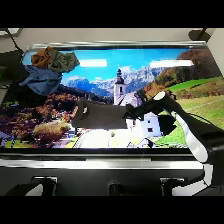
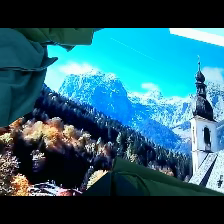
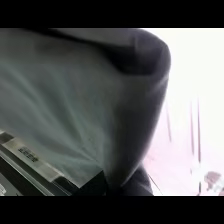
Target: Fold the shirts.
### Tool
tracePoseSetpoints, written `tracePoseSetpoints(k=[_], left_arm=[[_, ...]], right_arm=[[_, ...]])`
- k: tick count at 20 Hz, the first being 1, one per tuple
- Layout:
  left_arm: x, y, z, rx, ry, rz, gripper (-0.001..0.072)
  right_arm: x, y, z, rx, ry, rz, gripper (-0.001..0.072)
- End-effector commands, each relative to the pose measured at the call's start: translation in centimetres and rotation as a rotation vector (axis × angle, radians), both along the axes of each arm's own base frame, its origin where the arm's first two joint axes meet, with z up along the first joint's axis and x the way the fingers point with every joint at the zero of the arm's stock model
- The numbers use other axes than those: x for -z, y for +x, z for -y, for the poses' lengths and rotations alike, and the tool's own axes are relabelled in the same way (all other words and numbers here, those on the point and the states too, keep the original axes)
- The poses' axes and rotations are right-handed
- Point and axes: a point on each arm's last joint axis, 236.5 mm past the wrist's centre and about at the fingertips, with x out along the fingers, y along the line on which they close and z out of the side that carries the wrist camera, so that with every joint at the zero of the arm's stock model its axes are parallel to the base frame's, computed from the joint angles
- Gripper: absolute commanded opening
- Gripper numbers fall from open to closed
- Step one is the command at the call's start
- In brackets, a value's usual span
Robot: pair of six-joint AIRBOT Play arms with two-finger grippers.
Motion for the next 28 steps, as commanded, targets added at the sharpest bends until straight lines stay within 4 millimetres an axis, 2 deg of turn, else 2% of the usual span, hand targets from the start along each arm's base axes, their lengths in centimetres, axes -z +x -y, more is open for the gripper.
tracePoseSetpoints(k=[1,2,3,4,6,9,12,14,16,18,20,24,26,28], left_arm=[[0.0,0.0,0.0,-0.001,0.0,-0.002,0.0026],[0.0,0.0,0.0,-0.001,0.0,-0.002,0.0026],[0.1,0.0,0.0,-0.001,0.0,-0.003,0.0026],[0.1,0.0,0.0,-0.001,0.0,-0.003,0.0026],[0.1,0.0,0.0,-0.001,0.0,-0.004,0.0027],[0.2,0.1,0.0,-0.001,0.0,-0.006,0.0027],[0.2,0.1,0.0,0.0,-0.001,-0.006,0.0026],[0.2,0.1,0.0,0.0,-0.001,-0.006,0.0027],[0.2,0.1,0.0,0.001,-0.004,-0.007,0.0026],[0.2,0.1,0.4,0.009,-0.019,-0.005,0.0026],[0.2,0.1,0.9,0.019,-0.021,-0.005,0.0027],[0.4,0.2,2.0,0.044,-0.021,-0.011,0.0027],[0.7,0.3,2.6,0.06,-0.022,-0.019,0.0027],[1.2,0.5,3.4,0.077,-0.022,-0.03,0.0027]], right_arm=[[-5.0,4.8,4.5,0.076,0.013,0.166,0.004],[-6.8,6.4,7.5,0.148,0.01,0.208,0.004],[-8.6,7.7,11.4,0.238,0.005,0.236,0.0041],[-10.0,8.4,15.2,0.324,-0.001,0.248,0.0041],[-11.7,7.8,23.3,0.487,-0.027,0.242,0.0041],[-12.2,2.7,34.0,0.65,-0.112,0.171,0.0041],[-11.9,-4.4,41.9,0.797,-0.198,0.052,0.0042],[-11.2,-9.0,46.1,0.911,-0.264,-0.035,0.0041],[-9.7,-14.3,49.5,1.0,-0.355,-0.165,0.0041],[-7.3,-19.6,50.7,1.058,-0.439,-0.342,0.0041],[-4.6,-23.0,49.6,1.091,-0.481,-0.466,0.0041],[0.1,-24.4,45.0,1.175,-0.409,-0.557,0.0041],[1.4,-25.2,43.4,1.173,-0.392,-0.595,0.0042],[1.8,-25.9,43.0,1.162,-0.405,-0.612,0.0042]])
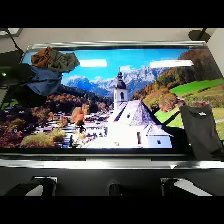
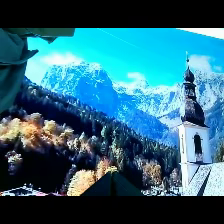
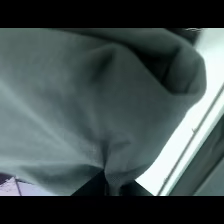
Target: Fold the shirts.
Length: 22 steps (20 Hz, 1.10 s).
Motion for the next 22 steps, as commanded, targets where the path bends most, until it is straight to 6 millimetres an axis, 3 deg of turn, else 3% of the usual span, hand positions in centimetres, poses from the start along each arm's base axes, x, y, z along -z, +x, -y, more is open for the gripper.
tracePoseSetpoints(k=[1,5,7,8,9,10,12,14,15,16,18,19,20,21,22], left_arm=[[0.7,0.3,1.1,0.027,0.0,-0.016,0.0027],[0.9,0.4,1.3,0.03,0.0,-0.021,0.0027],[0.9,0.3,1.3,0.03,0.0,-0.021,0.0027],[0.9,0.3,1.3,0.03,0.0,-0.021,0.0027],[0.9,0.3,1.3,0.03,0.0,-0.021,0.0027],[0.9,0.4,1.3,0.03,0.0,-0.019,0.0027],[0.4,0.5,1.2,0.027,-0.001,-0.001,0.0027],[-0.8,1.0,1.2,0.02,-0.003,0.044,0.0027],[-1.9,1.3,1.1,0.016,-0.005,0.079,0.0027],[-3.1,1.7,1.0,0.01,-0.007,0.119,0.0027],[-5.6,2.4,1.1,0.017,0.014,0.211,0.0025],[-6.0,2.7,1.4,0.052,0.085,0.238,0.0024],[-5.2,2.9,1.3,0.065,0.17,0.225,0.0023],[-3.3,3.0,0.9,0.074,0.285,0.168,0.0023],[-0.8,3.0,0.2,0.067,0.391,0.078,0.0024]], right_arm=[[1.5,-1.8,-1.0,0.022,-0.003,-0.055,0.0042],[1.8,-3.5,0.1,-0.012,-0.057,-0.117,0.0042],[1.7,-3.1,0.0,0.012,-0.05,-0.108,0.0051],[1.7,-2.7,-0.1,0.024,-0.044,-0.093,0.0209],[1.6,-2.4,-0.4,0.027,-0.032,-0.081,0.0501],[1.3,-2.2,-0.3,0.005,-0.036,-0.067,0.0623],[-1.2,-1.9,1.0,-0.073,-0.073,-0.048,0.063],[-6.1,-0.4,5.1,-0.077,-0.217,-0.002,0.063],[-9.8,1.6,8.0,-0.066,-0.34,0.074,0.0628],[-14.6,4.7,10.8,-0.073,-0.479,0.209,0.0625],[-24.7,11.3,13.0,-0.138,-0.725,0.506,0.0624],[-29.4,14.9,11.9,-0.213,-0.817,0.643,0.0619],[-32.4,18.0,9.4,-0.307,-0.866,0.74,0.0618],[-33.7,21.0,5.5,-0.425,-0.869,0.803,0.0618],[-33.4,23.5,1.2,-0.545,-0.833,0.827,0.0618]])
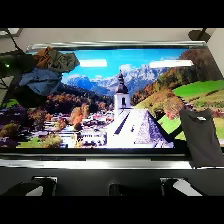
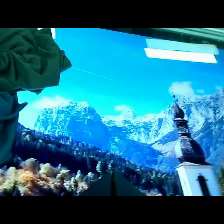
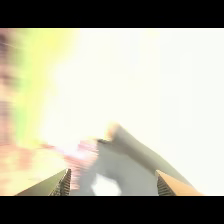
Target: Fold the shirts.
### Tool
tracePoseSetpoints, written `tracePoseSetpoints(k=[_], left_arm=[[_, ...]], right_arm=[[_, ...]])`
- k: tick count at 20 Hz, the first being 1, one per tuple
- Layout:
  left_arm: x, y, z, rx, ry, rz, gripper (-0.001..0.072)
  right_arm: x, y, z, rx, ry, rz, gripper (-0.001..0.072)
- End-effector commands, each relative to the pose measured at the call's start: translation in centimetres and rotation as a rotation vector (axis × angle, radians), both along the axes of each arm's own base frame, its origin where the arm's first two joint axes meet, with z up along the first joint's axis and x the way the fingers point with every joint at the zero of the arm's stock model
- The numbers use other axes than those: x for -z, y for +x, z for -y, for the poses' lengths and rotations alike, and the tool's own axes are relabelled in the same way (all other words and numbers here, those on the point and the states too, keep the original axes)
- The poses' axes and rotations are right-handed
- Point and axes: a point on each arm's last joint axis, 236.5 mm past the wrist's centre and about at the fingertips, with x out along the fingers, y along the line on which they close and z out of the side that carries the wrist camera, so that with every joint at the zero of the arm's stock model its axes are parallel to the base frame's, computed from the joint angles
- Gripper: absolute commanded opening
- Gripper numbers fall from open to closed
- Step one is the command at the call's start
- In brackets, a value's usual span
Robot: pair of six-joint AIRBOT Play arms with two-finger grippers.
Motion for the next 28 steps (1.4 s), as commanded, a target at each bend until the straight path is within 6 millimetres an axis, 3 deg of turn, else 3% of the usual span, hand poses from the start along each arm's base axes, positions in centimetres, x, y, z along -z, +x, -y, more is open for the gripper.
tracePoseSetpoints(k=[1,2,3,5,7,9,12,28], left_arm=[[5.5,-0.1,-2.6,-0.046,0.357,-0.18,0.0025],[8.4,-1.0,-3.4,-0.062,0.433,-0.303,0.0027],[11.9,-2.4,-3.6,-0.077,0.446,-0.447,0.01],[18.4,-7.1,-3.3,-0.109,0.401,-0.755,0.0586],[22.8,-10.9,-0.4,0.048,0.34,-0.888,0.059],[24.3,-12.3,2.5,0.103,0.215,-0.83,0.0533],[24.2,-12.7,3.4,0.103,0.157,-0.757,0.0534],[24.1,-12.6,3.4,0.103,0.156,-0.751,0.0535]], right_arm=[[-6.0,9.1,-12.1,-0.389,-0.157,0.114,0.0618],[-3.9,10.2,-16.2,-0.484,-0.162,0.024,0.0618],[-1.4,10.8,-19.8,-0.536,-0.163,-0.084,0.0619],[4.0,10.4,-25.7,-0.616,-0.128,-0.294,0.0645],[9.4,8.7,-31.8,-0.767,-0.015,-0.462,0.0684],[12.9,6.9,-36.0,-0.878,0.093,-0.56,0.068],[14.4,6.9,-36.1,-0.841,0.048,-0.589,0.068],[14.4,7.2,-35.4,-0.829,0.022,-0.587,0.0679]])
